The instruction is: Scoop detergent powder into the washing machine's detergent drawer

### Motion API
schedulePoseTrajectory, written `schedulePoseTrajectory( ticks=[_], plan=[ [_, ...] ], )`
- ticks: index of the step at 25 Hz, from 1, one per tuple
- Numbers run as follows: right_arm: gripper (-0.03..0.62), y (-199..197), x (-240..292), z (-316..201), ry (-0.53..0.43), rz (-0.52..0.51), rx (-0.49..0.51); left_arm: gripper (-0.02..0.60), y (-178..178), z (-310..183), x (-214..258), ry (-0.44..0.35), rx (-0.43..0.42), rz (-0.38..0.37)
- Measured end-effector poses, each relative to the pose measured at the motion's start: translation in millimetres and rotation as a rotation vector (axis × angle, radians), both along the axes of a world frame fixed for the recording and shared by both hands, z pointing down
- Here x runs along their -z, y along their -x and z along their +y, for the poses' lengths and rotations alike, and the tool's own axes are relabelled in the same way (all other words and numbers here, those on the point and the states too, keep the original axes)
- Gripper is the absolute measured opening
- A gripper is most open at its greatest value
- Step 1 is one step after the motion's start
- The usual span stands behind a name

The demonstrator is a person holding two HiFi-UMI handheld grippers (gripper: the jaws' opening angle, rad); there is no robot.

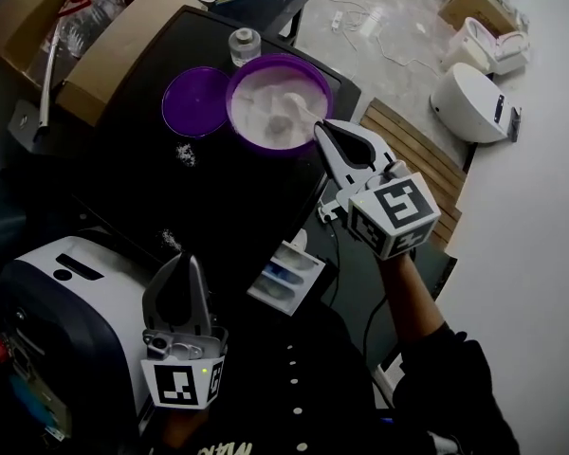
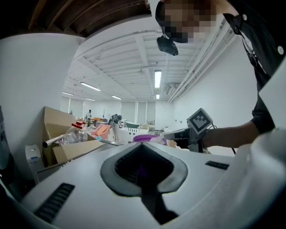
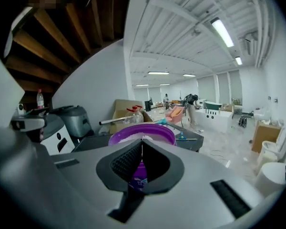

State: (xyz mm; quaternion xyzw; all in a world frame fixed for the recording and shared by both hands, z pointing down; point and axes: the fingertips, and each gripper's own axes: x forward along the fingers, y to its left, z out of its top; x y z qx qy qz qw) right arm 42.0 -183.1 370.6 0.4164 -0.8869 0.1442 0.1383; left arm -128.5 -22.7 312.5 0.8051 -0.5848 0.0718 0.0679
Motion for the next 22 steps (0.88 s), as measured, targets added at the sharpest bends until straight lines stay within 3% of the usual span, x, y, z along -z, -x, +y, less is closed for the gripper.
schedulePoseTrajectory(
  ticks=[4, 10, 16, 22],
  plan=[
    [0.031, 10.1, -1.2, 1.0, -0.042, 0.140, 0.114, 0.015, 1.6, 1.0, -1.4, -0.001, 0.001, 0.006],
    [0.031, 20.8, -8.6, 4.1, -0.044, 0.245, 0.244, 0.015, 2.5, 0.4, -3.8, 0.004, 0.004, 0.009],
    [0.031, 32.5, -7.6, 9.5, 0.024, 0.171, 0.291, 0.015, 4.1, -1.4, -5.7, 0.005, 0.007, 0.013],
    [0.031, 26.9, -12.9, 4.8, 0.118, 0.047, 0.213, 0.015, 5.2, -3.0, -4.8, 0.001, 0.006, 0.015]
  ],
)
